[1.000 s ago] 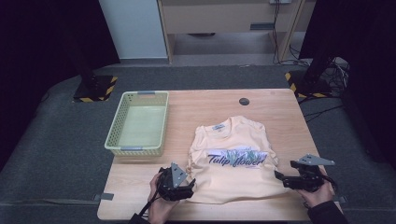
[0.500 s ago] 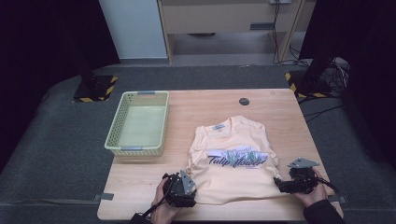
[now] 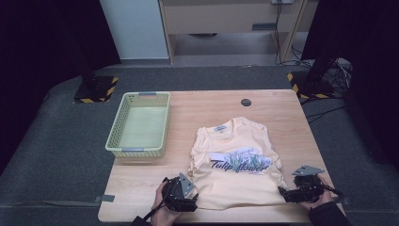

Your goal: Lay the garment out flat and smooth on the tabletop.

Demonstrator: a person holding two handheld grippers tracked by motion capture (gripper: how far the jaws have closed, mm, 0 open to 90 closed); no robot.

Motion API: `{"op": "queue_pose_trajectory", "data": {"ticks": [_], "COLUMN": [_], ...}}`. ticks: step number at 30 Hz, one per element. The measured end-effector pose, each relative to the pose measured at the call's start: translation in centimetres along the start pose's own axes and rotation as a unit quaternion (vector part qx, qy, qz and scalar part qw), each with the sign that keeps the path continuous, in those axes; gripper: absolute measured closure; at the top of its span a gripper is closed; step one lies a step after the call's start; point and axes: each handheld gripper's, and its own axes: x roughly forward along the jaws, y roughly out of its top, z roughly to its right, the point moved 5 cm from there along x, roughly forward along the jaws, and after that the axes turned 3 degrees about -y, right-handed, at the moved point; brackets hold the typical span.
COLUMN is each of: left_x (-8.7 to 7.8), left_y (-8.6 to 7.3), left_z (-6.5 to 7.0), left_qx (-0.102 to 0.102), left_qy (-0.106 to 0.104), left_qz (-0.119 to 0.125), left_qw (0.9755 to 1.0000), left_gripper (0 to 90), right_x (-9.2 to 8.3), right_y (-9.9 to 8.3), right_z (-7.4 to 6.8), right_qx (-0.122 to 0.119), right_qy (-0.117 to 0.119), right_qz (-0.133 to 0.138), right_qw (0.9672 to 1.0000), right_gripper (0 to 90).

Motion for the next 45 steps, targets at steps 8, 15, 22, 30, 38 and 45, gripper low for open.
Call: {"op": "queue_pose_trajectory", "data": {"ticks": [8, 15, 22, 30, 38, 45], "left_x": [-1.3, -0.6, 0.4, 1.6, 3.2, 6.1], "left_y": [2.2, 5.6, 8.6, 9.9, 10.7, 11.3], "left_z": [-2.9, -4.8, -6.7, -8.7, -10.2, -10.7], "left_qx": [-0.083, -0.103, -0.128, -0.149, -0.159, -0.166], "left_qy": [-0.033, -0.043, -0.038, -0.028, -0.024, -0.03], "left_qz": [0.055, 0.085, 0.102, 0.111, 0.115, 0.096], "left_qw": [0.9945, 0.9901, 0.9858, 0.9822, 0.9803, 0.9809], "left_gripper": [15.2, 15.9, 17.9, 18.7, 20.4, 22.6], "right_x": [-1.3, -1.3, -0.1, 1.5, 3.8, 6.1], "right_y": [2.4, 4.6, 8.3, 11.2, 13.8, 15.4], "right_z": [1.1, 2.1, 3.6, 4.1, 4.9, 5.5], "right_qx": [0.035, 0.057, 0.07, 0.07, 0.074, 0.081], "right_qy": [0.01, 0.015, 0.015, 0.008, -0.004, 0.002], "right_qz": [0.074, 0.11, 0.141, 0.154, 0.152, 0.142], "right_qw": [0.9966, 0.9921, 0.9875, 0.9855, 0.9856, 0.9866], "right_gripper": [3.6, 4.9, 6.1, 6.5, 7.2, 8.8]}}
